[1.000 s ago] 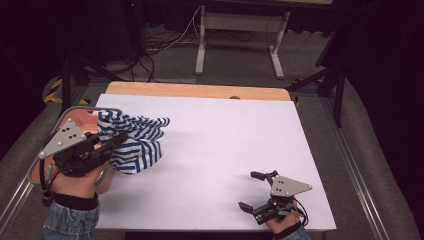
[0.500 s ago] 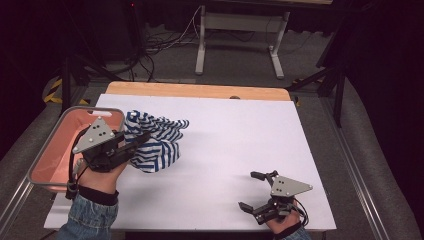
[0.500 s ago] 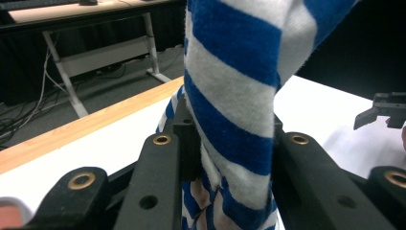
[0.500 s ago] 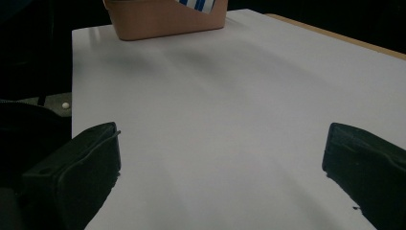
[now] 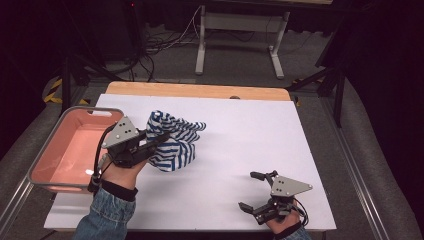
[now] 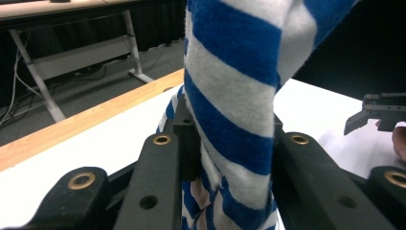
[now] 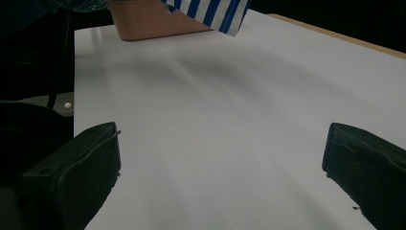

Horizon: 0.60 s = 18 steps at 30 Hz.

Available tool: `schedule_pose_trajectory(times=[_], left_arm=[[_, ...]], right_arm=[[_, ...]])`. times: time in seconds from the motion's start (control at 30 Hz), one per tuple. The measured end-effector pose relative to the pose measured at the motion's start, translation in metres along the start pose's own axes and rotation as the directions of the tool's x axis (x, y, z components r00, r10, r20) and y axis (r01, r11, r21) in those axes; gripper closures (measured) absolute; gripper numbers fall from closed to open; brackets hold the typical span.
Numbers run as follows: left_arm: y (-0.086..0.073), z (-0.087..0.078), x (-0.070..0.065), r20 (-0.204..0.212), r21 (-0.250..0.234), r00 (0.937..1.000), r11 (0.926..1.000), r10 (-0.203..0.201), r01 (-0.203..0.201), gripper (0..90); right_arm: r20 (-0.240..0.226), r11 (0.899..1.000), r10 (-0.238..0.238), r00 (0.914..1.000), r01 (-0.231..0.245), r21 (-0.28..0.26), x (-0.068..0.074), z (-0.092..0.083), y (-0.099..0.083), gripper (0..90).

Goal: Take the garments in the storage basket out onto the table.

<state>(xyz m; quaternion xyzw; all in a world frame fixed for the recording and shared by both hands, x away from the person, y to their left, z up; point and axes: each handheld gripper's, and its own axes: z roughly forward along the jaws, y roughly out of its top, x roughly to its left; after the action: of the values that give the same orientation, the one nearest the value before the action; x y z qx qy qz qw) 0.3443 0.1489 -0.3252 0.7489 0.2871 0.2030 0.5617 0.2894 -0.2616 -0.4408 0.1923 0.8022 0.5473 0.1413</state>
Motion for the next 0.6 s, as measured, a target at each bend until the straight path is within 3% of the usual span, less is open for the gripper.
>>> schedule_pose_trajectory(times=[0.5, 0.6], left_arm=[[-0.007, 0.036, -0.002, 0.069, 0.004, 0.9973, 0.9997, -0.024, 0.024, 71.4], [-0.008, 0.045, -0.001, 0.086, -0.01, 0.9946, 0.9982, -0.058, 0.059, 71.4]], right_arm=[[-0.002, 1.0, -0.001, 1.0, 0.001, 0.0, 0.0, 0.0, 0.0, 0.1], [-0.002, 1.0, 0.001, 1.0, -0.001, 0.001, 0.0, 0.0, 0.0, 0.1]])
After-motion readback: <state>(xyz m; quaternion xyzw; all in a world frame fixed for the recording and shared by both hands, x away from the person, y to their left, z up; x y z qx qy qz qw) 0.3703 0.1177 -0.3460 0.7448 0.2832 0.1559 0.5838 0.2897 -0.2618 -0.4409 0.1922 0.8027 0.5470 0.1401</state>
